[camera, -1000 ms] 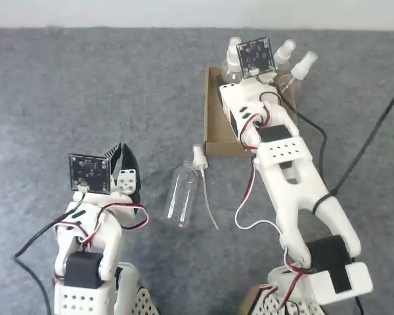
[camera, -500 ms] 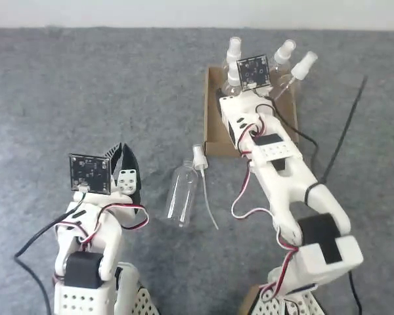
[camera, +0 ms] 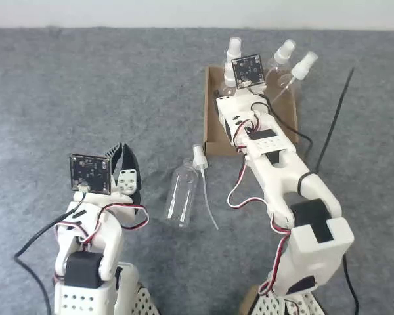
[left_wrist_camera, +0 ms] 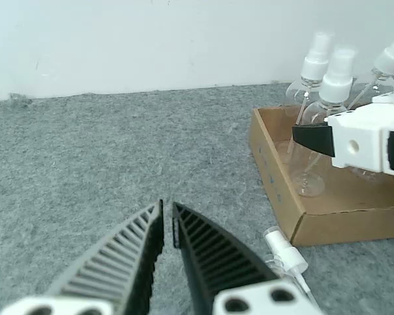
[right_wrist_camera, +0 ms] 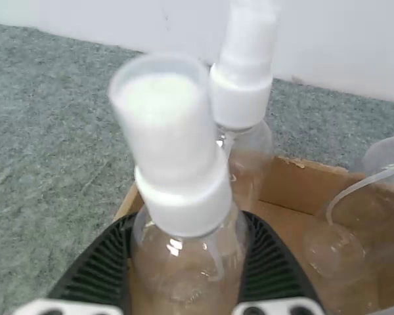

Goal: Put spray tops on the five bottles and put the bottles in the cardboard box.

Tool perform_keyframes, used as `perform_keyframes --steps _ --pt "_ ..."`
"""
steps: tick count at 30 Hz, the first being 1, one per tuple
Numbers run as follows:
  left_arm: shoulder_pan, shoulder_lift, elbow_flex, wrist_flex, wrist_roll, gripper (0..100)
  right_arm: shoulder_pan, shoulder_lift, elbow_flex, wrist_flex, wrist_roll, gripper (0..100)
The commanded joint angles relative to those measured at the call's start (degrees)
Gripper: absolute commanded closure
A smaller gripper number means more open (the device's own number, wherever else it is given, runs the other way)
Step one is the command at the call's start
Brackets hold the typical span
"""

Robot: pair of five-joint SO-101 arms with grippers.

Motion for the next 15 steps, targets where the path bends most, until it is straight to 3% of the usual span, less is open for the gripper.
perform_keyframes --steps 1,5,11,15 --pt "-0.3 -0.7 -0.4 -1.6 0.4 98 -0.1 -0.9 -3.8 -1.7 -0.7 98.9" --pt "-0.3 -0.7 -0.4 -1.6 0.4 98 -0.4 -0.9 -3.8 -1.2 -0.6 98.4" --pt "-0.3 -0.7 -0.4 -1.6 0.4 98 -0.7 -0.9 -3.6 -1.0 -0.4 85.7" --pt "-0.3 -0.7 -0.4 -1.6 0.4 98 -1.9 -0.8 -3.5 -0.1 -0.2 83.6"
